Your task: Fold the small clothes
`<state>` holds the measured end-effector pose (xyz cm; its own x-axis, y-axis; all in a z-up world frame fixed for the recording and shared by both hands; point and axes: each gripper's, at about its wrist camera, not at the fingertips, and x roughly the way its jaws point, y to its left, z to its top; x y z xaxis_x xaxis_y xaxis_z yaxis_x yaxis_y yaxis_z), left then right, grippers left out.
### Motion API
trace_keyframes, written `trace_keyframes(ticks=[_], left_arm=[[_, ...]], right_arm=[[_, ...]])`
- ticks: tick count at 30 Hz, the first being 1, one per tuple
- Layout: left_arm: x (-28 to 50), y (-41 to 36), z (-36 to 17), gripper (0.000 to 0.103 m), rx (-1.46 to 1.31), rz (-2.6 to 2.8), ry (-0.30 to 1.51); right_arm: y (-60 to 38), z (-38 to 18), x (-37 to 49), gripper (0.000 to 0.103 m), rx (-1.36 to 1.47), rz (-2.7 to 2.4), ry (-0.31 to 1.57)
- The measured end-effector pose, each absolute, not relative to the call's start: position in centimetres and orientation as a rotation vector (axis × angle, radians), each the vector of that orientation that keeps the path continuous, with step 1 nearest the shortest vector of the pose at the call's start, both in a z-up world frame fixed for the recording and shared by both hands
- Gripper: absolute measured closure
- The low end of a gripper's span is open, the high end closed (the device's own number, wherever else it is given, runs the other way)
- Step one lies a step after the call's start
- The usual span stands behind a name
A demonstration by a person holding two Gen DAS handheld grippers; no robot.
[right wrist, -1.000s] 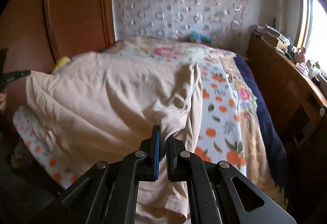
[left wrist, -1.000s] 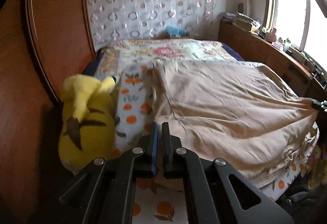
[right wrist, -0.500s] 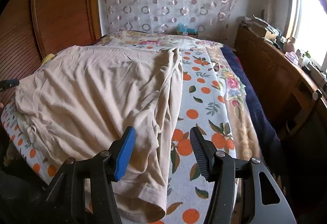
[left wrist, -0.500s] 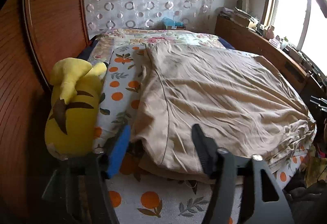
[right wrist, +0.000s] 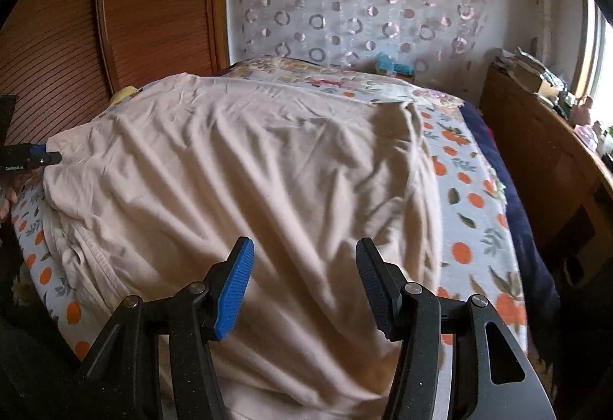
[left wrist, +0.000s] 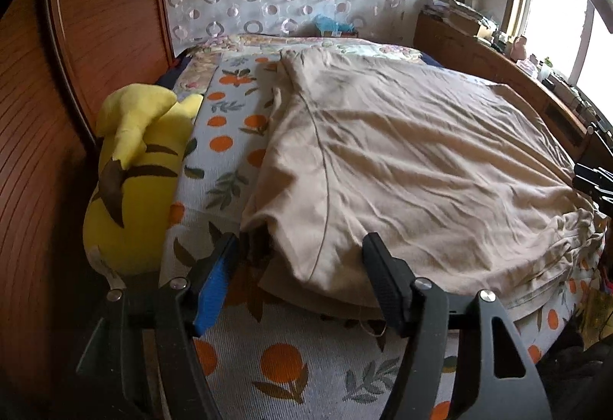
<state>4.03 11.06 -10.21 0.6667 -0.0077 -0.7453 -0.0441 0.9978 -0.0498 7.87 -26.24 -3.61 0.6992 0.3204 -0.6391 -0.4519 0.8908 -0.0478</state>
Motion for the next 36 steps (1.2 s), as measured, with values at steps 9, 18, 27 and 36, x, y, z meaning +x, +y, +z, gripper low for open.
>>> trace_keyframes(ticks=[9,18,27,36], left_arm=[[3.3,11.2,-10.6,0.035,-0.078,0.025,0.835],[2.1,11.7,-10.4,0.035,-0.135,0.024,0.819],[2.5,12.1,-10.5,0.046,-0.175,0.028,0.805],[2.2,10.9,-10.2,0.096,-0.203,-0.025,0.785]], right_arm=[[-24.6,-4.9,9.4,0.046,-0.250,0.426,0.736],[-24.8,-4.8,9.6,0.045,-0.230,0.423,0.731],[-25.1,-4.7,9.6,0.042,-0.224,0.434,0.738],[-24.9,-4.7,9.5,0.042,-0.222,0.430,0.735]])
